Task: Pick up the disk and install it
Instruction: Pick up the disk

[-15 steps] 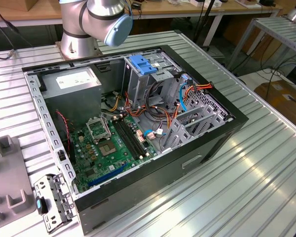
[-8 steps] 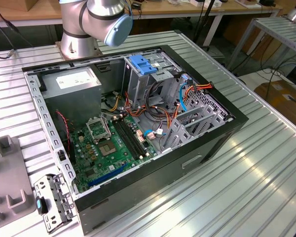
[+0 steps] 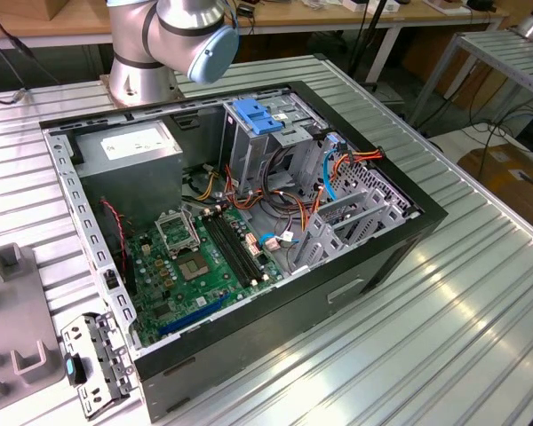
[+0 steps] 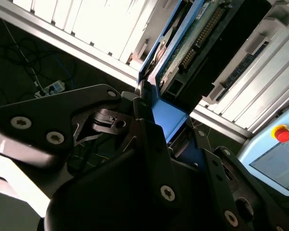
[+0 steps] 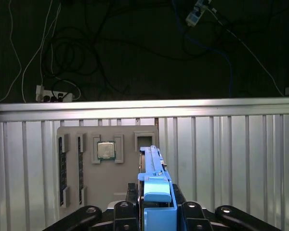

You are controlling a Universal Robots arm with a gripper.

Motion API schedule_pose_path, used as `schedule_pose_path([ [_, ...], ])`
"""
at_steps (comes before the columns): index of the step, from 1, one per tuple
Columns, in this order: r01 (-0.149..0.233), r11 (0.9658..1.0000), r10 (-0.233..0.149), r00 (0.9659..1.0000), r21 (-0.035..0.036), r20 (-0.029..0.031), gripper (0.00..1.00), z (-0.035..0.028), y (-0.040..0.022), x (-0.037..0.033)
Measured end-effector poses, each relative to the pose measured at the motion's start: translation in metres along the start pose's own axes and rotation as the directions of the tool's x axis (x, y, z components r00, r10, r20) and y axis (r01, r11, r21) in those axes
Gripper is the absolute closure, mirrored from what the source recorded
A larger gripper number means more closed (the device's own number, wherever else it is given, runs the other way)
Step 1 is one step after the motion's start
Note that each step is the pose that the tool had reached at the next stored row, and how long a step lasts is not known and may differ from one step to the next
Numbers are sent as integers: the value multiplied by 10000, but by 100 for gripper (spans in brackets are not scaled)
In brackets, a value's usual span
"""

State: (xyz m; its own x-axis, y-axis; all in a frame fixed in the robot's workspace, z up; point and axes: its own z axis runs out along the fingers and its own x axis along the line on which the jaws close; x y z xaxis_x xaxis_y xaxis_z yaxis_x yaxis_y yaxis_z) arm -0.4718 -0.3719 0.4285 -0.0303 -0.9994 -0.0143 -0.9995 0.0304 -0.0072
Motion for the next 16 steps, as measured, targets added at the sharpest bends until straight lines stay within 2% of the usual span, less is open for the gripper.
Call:
schedule_pose_path([
  [16,0,10000,0,10000,-1,0,63,-102,-1,-1],
])
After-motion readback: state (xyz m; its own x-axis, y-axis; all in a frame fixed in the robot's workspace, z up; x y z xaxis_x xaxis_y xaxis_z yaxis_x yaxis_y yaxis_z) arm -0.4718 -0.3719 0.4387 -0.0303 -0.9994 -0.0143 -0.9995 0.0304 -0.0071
